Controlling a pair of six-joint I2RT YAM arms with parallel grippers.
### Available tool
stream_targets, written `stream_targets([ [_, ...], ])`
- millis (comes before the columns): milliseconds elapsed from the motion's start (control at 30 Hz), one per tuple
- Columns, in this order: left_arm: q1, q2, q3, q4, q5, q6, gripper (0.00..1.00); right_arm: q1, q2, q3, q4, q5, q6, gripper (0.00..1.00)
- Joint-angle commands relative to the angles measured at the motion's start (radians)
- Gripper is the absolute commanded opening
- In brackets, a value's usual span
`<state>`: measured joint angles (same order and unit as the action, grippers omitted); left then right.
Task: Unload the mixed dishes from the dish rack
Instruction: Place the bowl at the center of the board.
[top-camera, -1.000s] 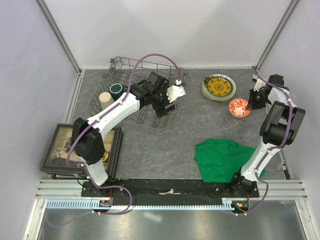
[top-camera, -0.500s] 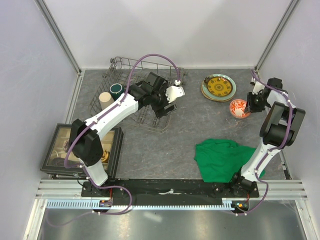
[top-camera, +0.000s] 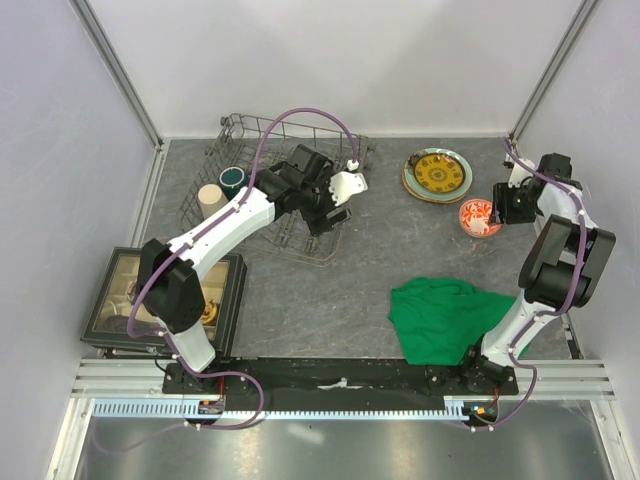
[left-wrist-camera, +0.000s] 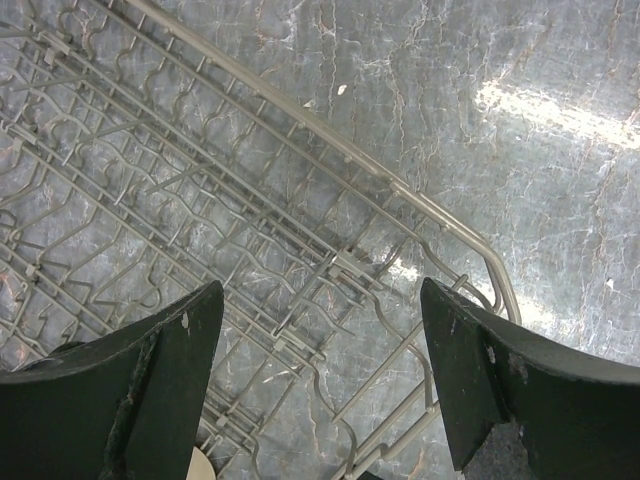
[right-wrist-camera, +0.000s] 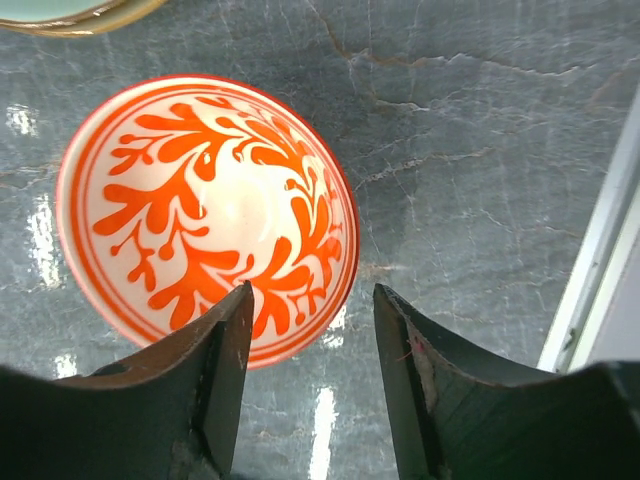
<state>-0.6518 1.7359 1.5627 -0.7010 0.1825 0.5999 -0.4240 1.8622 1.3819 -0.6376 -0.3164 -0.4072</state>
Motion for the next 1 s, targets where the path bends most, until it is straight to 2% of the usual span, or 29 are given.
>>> stream_targets([
  [0,0.015,-0.056,-0.003,0.031,-0.024,-0.02,0.87,-0.009,-0.083,0.011,-0.011,0.004,-0.016,0.6],
  [233,0.089,-0.045,0.013,0.061,-0.031,-0.023,0.89,-0.009,-0.15,0.057,-0.028,-0.016,-0.002,0.66],
  [467,0.211,0.019,0.127,0.018,-0.028,0.104,0.92,-0.007,-0.228,0.114,-0.047,-0.061,0.015,0.71],
  [700,0.288,0.186,0.428,-0.139,-0.028,0.264,0.93,0.007,-0.319,0.094,-0.042,-0.133,0.038,0.78],
  [900,0.339,0.399,0.725,-0.308,-0.061,0.311,0.93,0.094,-0.417,0.006,-0.011,-0.151,0.057,0.81],
  [967,0.353,0.462,0.776,-0.345,-0.084,0.314,0.93,0.119,-0.46,-0.032,0.01,-0.151,0.071,0.82],
])
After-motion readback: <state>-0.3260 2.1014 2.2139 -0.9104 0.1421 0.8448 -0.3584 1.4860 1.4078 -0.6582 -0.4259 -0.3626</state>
